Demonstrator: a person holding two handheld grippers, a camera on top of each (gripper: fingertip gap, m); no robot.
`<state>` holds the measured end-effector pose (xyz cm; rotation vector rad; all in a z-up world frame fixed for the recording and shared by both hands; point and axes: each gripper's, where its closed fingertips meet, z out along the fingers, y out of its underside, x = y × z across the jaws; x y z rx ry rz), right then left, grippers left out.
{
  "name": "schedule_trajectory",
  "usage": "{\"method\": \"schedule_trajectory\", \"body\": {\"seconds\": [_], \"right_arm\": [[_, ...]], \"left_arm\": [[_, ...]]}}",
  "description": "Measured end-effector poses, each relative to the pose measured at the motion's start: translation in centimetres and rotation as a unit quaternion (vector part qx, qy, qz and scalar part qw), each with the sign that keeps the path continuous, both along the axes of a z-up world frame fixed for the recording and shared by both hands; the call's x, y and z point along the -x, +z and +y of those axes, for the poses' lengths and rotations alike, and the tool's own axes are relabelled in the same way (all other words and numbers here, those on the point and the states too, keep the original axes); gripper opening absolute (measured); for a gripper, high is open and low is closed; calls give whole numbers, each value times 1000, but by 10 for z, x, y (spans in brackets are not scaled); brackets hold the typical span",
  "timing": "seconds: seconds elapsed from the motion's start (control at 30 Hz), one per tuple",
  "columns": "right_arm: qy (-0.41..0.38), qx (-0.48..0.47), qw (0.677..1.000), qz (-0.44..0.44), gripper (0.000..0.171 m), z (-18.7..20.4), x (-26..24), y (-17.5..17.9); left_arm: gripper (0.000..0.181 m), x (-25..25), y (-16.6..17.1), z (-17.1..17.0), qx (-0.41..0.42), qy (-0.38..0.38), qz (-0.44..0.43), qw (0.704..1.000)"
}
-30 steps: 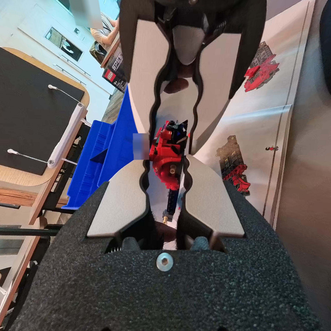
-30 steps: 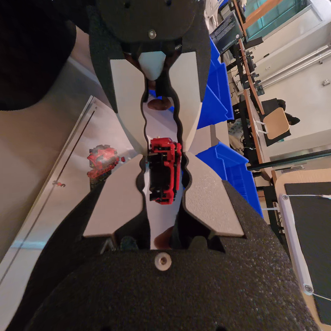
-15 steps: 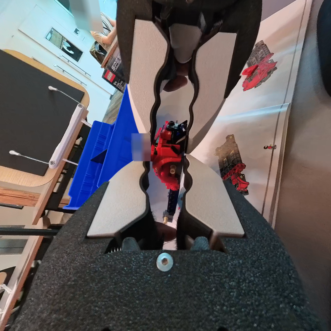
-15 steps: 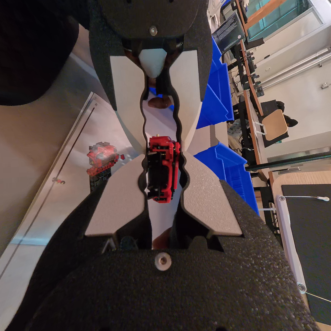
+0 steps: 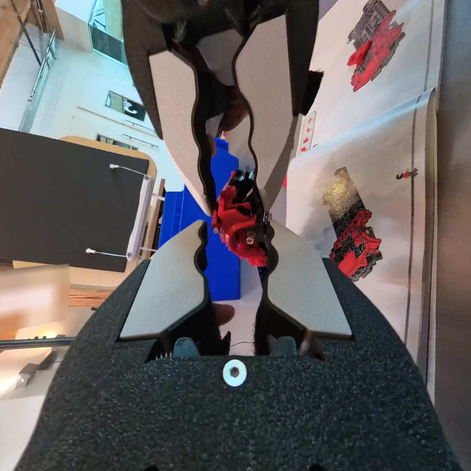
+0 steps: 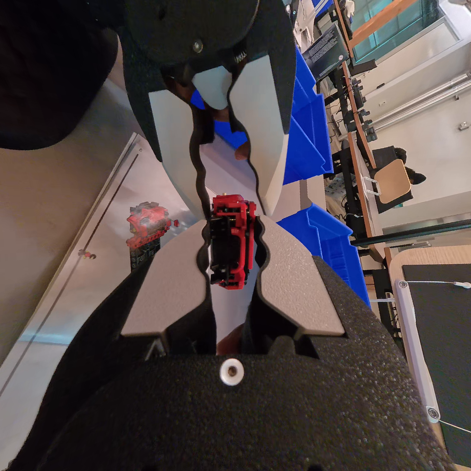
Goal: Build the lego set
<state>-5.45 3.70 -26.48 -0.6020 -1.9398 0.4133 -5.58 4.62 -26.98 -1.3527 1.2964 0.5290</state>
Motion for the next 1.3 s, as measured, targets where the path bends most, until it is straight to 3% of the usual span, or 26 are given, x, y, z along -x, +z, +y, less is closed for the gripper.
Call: {"method": "schedule_trajectory", "body": {"seconds": [1.3], "right_arm": [[11,9,1000,10,32,-3,-3,0]], "left_arm": [[36,-2,-1,-5,44,-13,-41,998]]}}
